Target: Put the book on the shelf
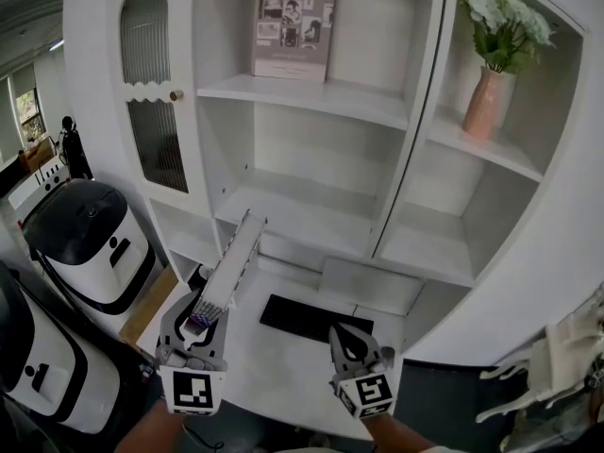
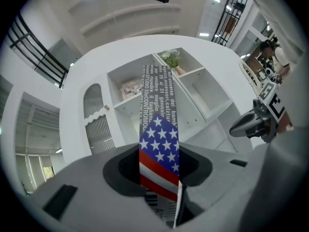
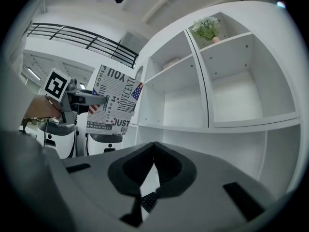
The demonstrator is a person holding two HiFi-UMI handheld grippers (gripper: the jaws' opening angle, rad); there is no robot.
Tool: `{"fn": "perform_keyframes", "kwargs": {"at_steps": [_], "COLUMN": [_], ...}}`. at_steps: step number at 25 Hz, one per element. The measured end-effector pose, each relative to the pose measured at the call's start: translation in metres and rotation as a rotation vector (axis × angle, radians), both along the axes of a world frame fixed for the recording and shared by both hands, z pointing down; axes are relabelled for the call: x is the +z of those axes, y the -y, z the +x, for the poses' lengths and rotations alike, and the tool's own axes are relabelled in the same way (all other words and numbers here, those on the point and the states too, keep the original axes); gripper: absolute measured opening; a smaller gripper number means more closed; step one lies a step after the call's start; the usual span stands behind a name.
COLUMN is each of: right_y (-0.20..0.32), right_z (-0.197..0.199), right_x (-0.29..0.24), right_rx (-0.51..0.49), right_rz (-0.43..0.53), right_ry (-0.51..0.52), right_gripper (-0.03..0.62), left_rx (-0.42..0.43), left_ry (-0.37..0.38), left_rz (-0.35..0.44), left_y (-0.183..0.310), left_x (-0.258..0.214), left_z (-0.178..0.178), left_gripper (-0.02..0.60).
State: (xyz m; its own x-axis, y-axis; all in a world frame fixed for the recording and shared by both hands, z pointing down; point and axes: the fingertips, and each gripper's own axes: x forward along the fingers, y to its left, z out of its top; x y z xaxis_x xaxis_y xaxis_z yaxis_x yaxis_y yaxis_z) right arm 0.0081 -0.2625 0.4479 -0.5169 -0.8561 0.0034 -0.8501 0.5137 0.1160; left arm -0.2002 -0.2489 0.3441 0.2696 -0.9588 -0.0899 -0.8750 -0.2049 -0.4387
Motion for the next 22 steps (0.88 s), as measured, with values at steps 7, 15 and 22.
{"fn": "perform_keyframes", "kwargs": {"at_steps": [7,15,22], "right_y": [0.002,0.003,0.006], "right_z": [0.009,0.023,0.036], "right_x": [0.01,0.013,0.016], "right_rx": [0.007,0.031,0.051], "right_rz": [-0.026,-0.043,-0.04], "right_ry": [0.008,0.017,0.032], "right_gripper": [0.003,0.003,0.003], "left_rx": [0.012,0.045,0.079], "left_ry": [0.205,0.368,0.52], "left_rz": [0.083,0.107,0.125], "left_y": [0.017,0.04,0.062], "left_x": [-0.031,-0.046,-0.057], "left_z": [0.017,0.036,0.06], "left_gripper": [0.15,0.15,0.15]}}
